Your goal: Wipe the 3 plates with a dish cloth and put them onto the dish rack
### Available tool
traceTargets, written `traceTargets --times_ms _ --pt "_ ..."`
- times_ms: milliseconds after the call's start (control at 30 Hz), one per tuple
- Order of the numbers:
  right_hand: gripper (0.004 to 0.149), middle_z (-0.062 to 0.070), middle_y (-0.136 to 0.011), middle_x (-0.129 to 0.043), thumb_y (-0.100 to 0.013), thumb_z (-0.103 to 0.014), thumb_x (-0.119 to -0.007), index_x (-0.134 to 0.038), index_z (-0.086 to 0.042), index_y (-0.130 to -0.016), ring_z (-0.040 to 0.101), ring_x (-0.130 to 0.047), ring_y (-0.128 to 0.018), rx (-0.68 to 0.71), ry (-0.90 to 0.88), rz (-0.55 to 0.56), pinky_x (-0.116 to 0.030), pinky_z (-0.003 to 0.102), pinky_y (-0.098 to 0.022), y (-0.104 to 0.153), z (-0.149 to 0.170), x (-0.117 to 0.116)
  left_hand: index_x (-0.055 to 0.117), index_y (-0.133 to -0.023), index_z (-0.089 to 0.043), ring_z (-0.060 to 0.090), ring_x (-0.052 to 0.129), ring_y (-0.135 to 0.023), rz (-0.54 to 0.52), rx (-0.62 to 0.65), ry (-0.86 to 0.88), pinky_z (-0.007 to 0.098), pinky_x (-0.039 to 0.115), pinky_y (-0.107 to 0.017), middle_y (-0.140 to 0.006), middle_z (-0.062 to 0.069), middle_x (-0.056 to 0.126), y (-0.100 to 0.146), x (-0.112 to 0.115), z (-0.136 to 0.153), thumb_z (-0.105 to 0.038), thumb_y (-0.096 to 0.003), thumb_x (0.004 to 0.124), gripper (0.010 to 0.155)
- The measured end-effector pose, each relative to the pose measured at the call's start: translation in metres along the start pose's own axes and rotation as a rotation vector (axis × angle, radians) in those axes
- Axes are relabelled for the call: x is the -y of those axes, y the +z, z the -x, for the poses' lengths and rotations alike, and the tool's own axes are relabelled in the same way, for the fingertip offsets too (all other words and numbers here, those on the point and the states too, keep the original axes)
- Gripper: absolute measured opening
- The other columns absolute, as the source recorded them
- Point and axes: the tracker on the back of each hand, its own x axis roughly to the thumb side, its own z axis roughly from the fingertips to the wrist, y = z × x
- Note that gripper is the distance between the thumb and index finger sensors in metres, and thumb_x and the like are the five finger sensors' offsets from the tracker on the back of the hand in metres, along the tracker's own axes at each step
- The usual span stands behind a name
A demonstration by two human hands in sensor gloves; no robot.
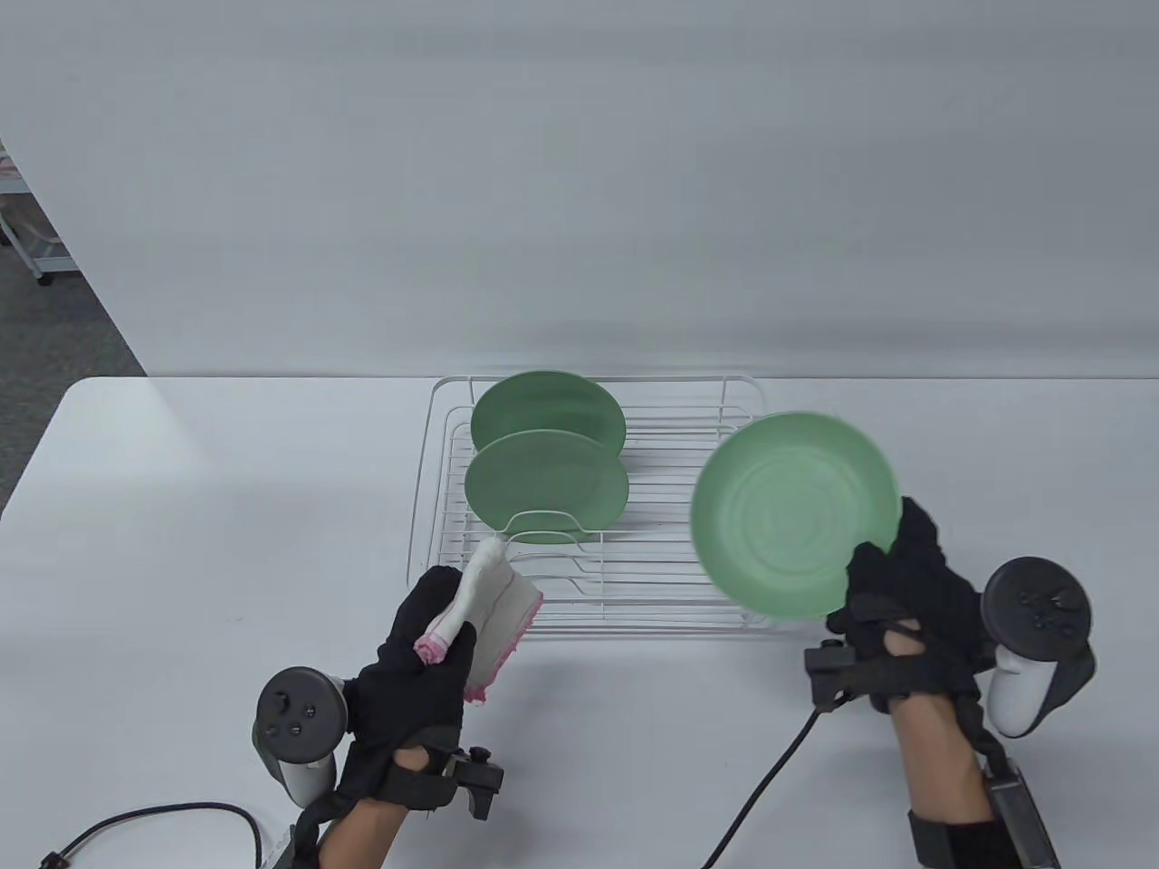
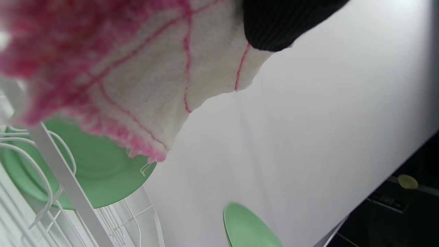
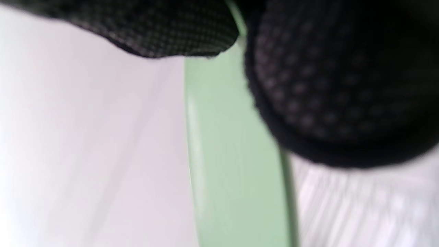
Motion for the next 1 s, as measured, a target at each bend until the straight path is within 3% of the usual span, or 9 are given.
traceTargets --times_ms 100,233,400,500,600,800,833,933,1000 --pt "0.064 0.025 -0.071 -0.093 -0.038 -0.021 -0.085 -0.061 0.000 -0.094 0.029 -0.104 -0.006 0.005 -0.038 -0.128 -0.091 0.039 0.004 0.018 0.015 -0.041 0.053 -0.106 -0.018 0.048 0.074 -0.094 0.027 0.133 -0.136 0.066 0.070 -0.062 -0.109 0.021 0.057 0.007 0.014 -0.014 -0.035 -0.0506 0.076 0.062" --pt "0.064 0.023 -0.070 -0.094 -0.038 -0.021 -0.085 -0.062 0.000 -0.094 0.029 -0.102 -0.005 0.068 -0.039 -0.174 -0.090 0.040 0.003 0.036 0.027 -0.075 0.053 -0.107 -0.019 0.052 0.065 -0.099 0.166 0.378 -0.461 0.069 0.064 -0.065 -0.112 0.020 0.054 0.023 0.051 -0.032 -0.034 -0.0506 0.076 0.063" --pt "0.063 0.022 -0.070 -0.094 -0.038 -0.023 -0.083 -0.061 -0.002 -0.094 0.028 -0.102 -0.007 0.111 -0.025 -0.207 -0.090 0.040 0.002 0.049 0.029 -0.083 0.056 -0.107 -0.024 0.048 0.058 -0.105 0.370 0.569 -0.788 0.068 0.059 -0.070 -0.114 0.016 0.055 0.045 0.096 -0.040 -0.037 -0.0491 0.077 0.063" --pt "0.062 0.023 -0.070 -0.094 -0.039 -0.024 -0.083 -0.062 -0.003 -0.094 0.029 -0.102 -0.007 0.159 -0.106 -0.197 -0.089 0.041 0.001 0.055 0.029 -0.081 0.059 -0.105 -0.024 0.045 0.063 -0.105 0.452 0.579 -0.811 0.066 0.058 -0.071 -0.112 0.014 0.061 0.048 0.105 -0.035 -0.037 -0.0476 0.079 0.062" --pt "0.062 0.024 -0.070 -0.094 -0.039 -0.025 -0.083 -0.063 -0.004 -0.094 0.030 -0.101 -0.008 0.203 -0.082 -0.173 -0.088 0.042 0.001 0.060 0.027 -0.077 0.060 -0.105 -0.026 0.042 0.067 -0.105 0.454 0.572 -0.856 0.064 0.061 -0.071 -0.112 0.012 0.063 0.044 0.102 -0.030 -0.040 -0.0467 0.079 0.063" --pt "0.063 0.029 -0.068 -0.094 -0.039 -0.029 -0.083 -0.067 -0.002 -0.093 0.030 -0.101 -0.006 0.293 -0.042 -0.291 -0.088 0.041 0.002 0.074 0.019 -0.090 0.054 -0.107 -0.025 0.040 0.057 -0.107 0.409 0.358 -0.809 0.062 0.056 -0.073 -0.113 0.012 0.054 0.026 0.087 -0.009 -0.043 -0.0477 0.077 0.066" --pt "0.083 0.030 -0.067 -0.094 -0.018 -0.022 -0.097 -0.067 -0.001 -0.093 0.029 -0.101 -0.006 0.296 -0.040 -0.326 -0.088 0.041 0.002 0.077 0.019 -0.097 0.051 -0.108 -0.024 0.039 0.053 -0.108 0.388 0.316 -0.762 0.062 0.053 -0.074 -0.114 0.012 0.050 0.024 0.085 -0.004 -0.044 -0.0477 0.076 0.068" --pt "0.088 0.033 -0.067 -0.092 -0.014 -0.024 -0.097 -0.065 0.001 -0.093 0.029 -0.102 -0.009 0.325 0.007 -0.446 -0.089 0.041 0.001 0.087 0.015 -0.119 0.038 -0.110 -0.022 0.040 0.036 -0.108 0.401 0.280 -0.678 0.064 0.045 -0.074 -0.115 0.012 0.035 0.021 0.084 -0.001 -0.057 -0.0459 0.070 0.080" --pt "0.090 0.033 -0.067 -0.092 -0.014 -0.026 -0.095 -0.064 0.002 -0.093 0.028 -0.102 -0.009 0.323 0.006 -0.467 -0.089 0.041 0.001 0.090 0.013 -0.126 0.029 -0.110 -0.020 0.042 0.027 -0.108 0.438 0.287 -0.661 0.065 0.041 -0.074 -0.114 0.014 0.025 0.024 0.085 -0.002 -0.067 -0.0433 0.064 0.089"
